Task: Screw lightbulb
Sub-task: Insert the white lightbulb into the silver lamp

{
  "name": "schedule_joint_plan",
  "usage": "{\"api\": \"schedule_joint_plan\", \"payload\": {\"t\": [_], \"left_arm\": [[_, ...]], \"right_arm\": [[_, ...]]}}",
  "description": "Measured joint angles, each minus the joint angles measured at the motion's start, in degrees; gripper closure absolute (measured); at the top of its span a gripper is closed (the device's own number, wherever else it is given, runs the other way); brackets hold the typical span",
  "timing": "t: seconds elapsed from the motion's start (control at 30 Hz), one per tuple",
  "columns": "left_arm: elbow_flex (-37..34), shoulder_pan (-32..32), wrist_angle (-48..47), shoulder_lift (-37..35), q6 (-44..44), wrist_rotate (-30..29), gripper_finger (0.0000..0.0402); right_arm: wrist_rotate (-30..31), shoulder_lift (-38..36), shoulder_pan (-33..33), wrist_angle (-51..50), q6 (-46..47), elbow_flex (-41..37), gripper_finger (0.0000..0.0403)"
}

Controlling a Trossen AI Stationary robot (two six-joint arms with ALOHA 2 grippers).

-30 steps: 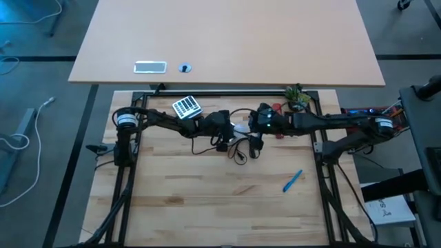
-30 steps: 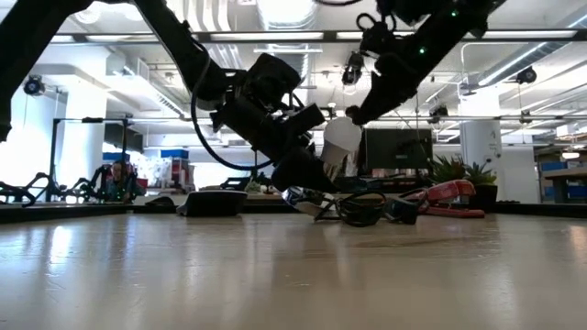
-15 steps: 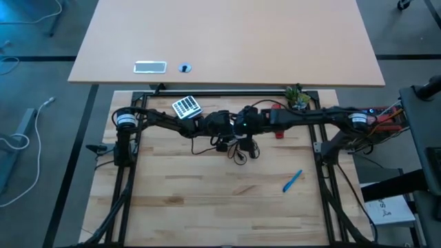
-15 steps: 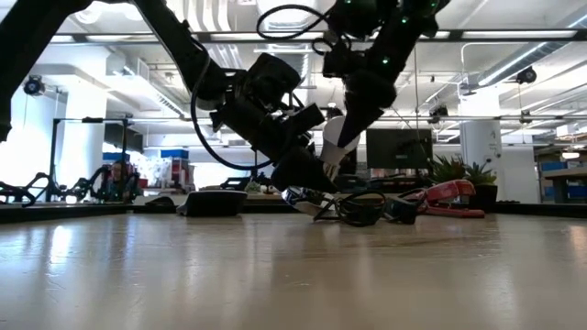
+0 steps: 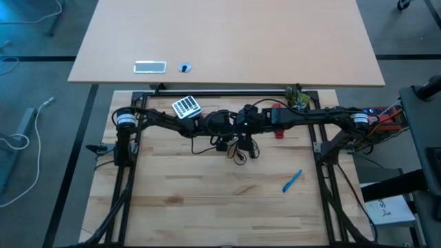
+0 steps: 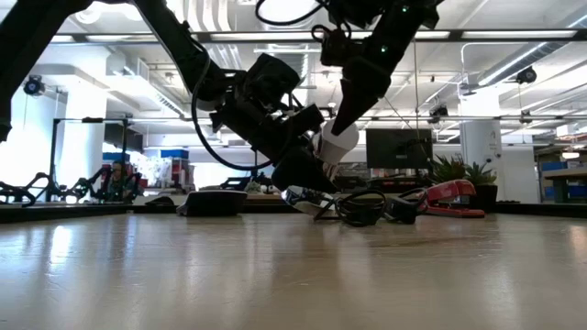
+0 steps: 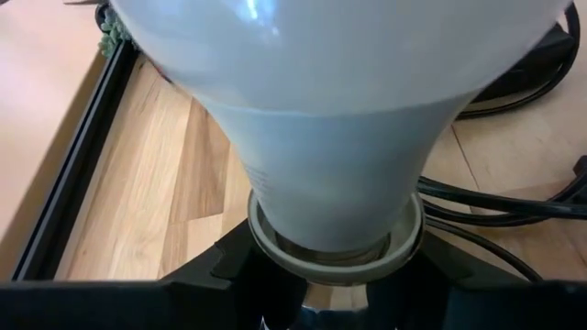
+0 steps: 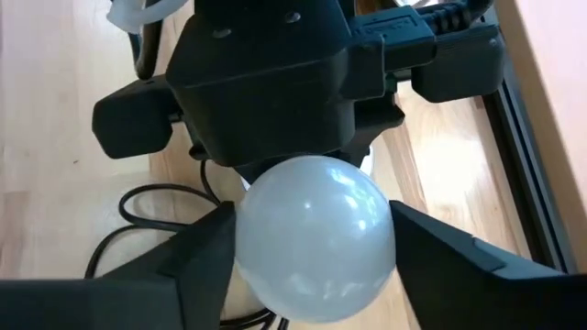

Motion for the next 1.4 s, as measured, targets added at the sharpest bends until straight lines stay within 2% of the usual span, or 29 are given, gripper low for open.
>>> {"api": "schedule_joint_plan", "payload": {"t": [0.17,0.5,0.67,0.83,1.07,1.23,1.4], "left_arm": [[0.0,0.0,0.0,0.0,-0.5,-0.1,0.0244],[0.0,-0.1,0.6,0.0,-0.4,0.0,0.0244],[0.0,-0.2,0.7,0.0,-0.7,0.2,0.0244],[0.0,-0.2,0.7,0.0,-1.0,0.2,0.0244],[0.0,-0.3,0.8,-0.1,-1.0,0.1,0.0244],[0.0,-1.9,1.7,-0.1,-1.5,-8.4,0.0244],[0.0,-2.8,1.9,-0.1,-2.4,-11.0,0.0244]], "right_arm": [[0.1,1.1,0.2,0.0,0.5,0.0,0.0171],[-0.4,2.0,0.2,0.2,1.5,-0.1,0.0104],[-0.9,3.2,0.2,-0.1,2.0,-0.3,0.0091],[-0.8,3.2,0.2,0.2,2.0,-0.3,0.0106],[-0.4,3.1,0.2,0.2,2.2,-0.4,0.0165],[0.1,3.1,0.1,0.3,7.3,-0.4,0.0165],[0.2,3.0,0.2,1.7,12.7,-0.9,0.0165]]}}
